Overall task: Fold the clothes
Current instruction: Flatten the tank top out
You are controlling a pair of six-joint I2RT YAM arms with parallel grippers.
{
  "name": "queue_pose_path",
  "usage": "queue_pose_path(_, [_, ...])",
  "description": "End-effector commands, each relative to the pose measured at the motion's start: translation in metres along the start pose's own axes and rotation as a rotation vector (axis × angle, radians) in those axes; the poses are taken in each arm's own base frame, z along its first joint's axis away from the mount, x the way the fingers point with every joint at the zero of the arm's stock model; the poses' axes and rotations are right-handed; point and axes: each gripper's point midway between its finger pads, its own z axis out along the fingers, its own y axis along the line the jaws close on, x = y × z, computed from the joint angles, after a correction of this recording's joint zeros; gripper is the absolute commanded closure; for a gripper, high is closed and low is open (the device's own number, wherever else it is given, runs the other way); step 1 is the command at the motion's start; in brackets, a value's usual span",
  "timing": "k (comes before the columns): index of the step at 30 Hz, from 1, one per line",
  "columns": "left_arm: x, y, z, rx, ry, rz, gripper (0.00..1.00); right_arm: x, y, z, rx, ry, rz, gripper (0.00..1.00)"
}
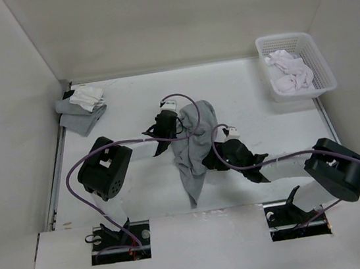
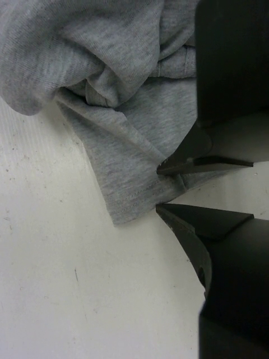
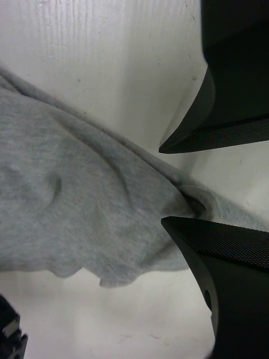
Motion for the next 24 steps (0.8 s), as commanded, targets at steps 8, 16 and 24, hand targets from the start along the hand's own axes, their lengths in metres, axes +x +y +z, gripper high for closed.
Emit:
queue_pose_path(8, [-0.025, -0.006, -0.012, 0.031, -0.053, -0.083, 0.92, -0.014, 0.014, 0.018, -0.031, -0.055, 0.045, 0.72])
queue_pose_path(16, [-0.027, 0.016, -0.020, 0.008, -0.053, -0.187, 1.00, -0.051, 0.013, 0.025, -0.027, -0.140, 0.090, 0.94])
queue_pose_path(24, [-0.030, 0.020, -0.038, 0.016, -0.066, -0.262, 1.00, -0.122, -0.010, 0.037, 0.053, -0.233, 0.097, 0.96])
